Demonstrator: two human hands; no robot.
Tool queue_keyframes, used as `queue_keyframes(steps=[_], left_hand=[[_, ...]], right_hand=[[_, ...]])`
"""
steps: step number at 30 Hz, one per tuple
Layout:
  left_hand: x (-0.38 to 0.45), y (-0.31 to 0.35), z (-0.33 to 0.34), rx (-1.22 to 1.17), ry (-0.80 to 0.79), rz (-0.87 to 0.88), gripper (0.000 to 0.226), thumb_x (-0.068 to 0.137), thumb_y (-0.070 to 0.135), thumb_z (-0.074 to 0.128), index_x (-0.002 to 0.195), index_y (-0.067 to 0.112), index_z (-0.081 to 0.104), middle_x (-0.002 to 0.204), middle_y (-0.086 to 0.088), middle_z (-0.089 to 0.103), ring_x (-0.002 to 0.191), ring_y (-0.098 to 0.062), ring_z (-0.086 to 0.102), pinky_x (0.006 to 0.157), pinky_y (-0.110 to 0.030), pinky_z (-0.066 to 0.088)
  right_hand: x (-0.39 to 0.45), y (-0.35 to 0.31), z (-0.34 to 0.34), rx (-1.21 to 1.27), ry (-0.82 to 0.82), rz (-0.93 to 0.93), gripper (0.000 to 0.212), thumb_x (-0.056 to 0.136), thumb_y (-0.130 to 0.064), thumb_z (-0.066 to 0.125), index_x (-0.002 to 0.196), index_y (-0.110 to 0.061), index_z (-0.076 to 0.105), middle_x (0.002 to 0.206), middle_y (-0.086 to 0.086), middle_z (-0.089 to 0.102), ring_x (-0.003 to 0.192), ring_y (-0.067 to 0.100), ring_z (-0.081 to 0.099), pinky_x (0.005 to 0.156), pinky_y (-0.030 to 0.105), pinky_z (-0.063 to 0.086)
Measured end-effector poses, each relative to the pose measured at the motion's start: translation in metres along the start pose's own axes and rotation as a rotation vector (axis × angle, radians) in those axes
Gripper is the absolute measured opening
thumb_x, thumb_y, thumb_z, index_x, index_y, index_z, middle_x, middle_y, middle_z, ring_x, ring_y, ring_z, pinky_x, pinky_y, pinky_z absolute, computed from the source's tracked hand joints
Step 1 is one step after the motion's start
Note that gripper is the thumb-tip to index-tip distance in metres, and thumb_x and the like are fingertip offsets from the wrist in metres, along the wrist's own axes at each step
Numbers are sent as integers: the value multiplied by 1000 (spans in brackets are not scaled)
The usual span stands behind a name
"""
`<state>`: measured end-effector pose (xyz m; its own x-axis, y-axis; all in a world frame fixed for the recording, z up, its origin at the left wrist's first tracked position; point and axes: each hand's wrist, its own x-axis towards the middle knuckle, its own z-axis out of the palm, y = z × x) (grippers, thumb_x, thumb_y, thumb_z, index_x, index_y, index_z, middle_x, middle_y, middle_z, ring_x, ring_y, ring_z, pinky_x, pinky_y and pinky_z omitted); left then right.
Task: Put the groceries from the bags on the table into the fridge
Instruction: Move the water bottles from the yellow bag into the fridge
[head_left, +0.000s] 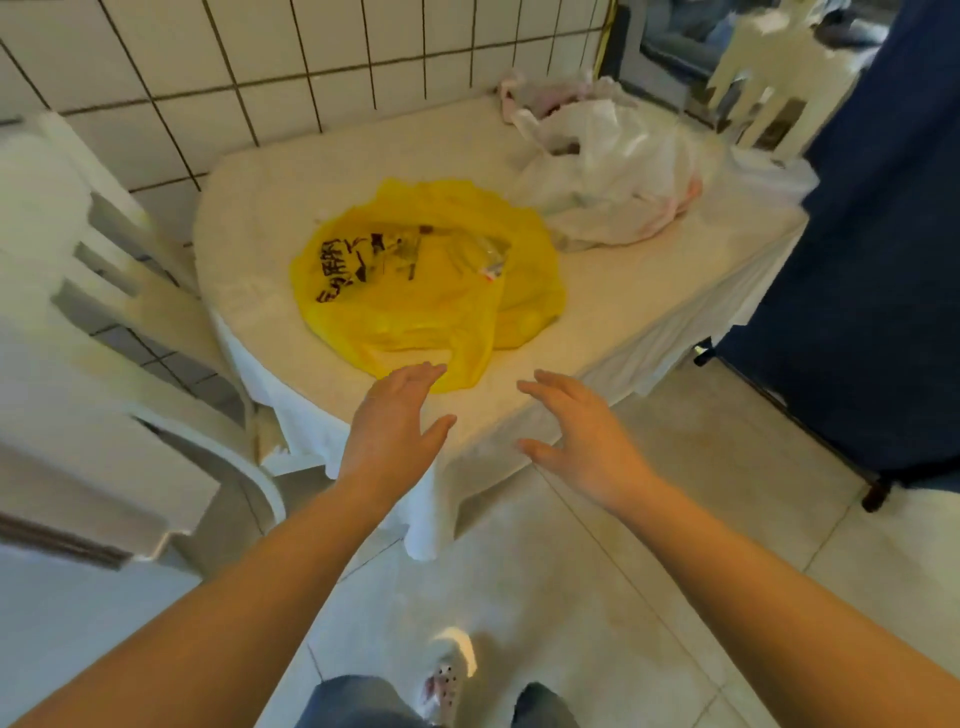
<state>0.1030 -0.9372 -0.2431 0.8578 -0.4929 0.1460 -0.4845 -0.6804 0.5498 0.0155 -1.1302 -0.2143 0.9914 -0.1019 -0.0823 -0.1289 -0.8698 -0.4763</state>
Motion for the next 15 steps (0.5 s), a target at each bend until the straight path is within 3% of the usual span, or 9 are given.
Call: queue_keyframes(steps=[8,15], left_hand=[[105,0,28,4,137,-165,55,85,28,67,136,19,47,138,-3,48,129,-22,40,104,-33,31],[176,30,65,30,262,-417,56,83,30,68,134,19,49,136,-2,51,126,-21,43,104,-30,31]], right_hand=[[145,59,-41,-40,-45,-270,63,80,-32,71,136,-18,45,146,8,37,135,22,33,108,27,24],[260,116,-87,-54,-175,-460,61,82,-33,69,137,-28,43,147,-4,34,135,14,30,102,15,20]])
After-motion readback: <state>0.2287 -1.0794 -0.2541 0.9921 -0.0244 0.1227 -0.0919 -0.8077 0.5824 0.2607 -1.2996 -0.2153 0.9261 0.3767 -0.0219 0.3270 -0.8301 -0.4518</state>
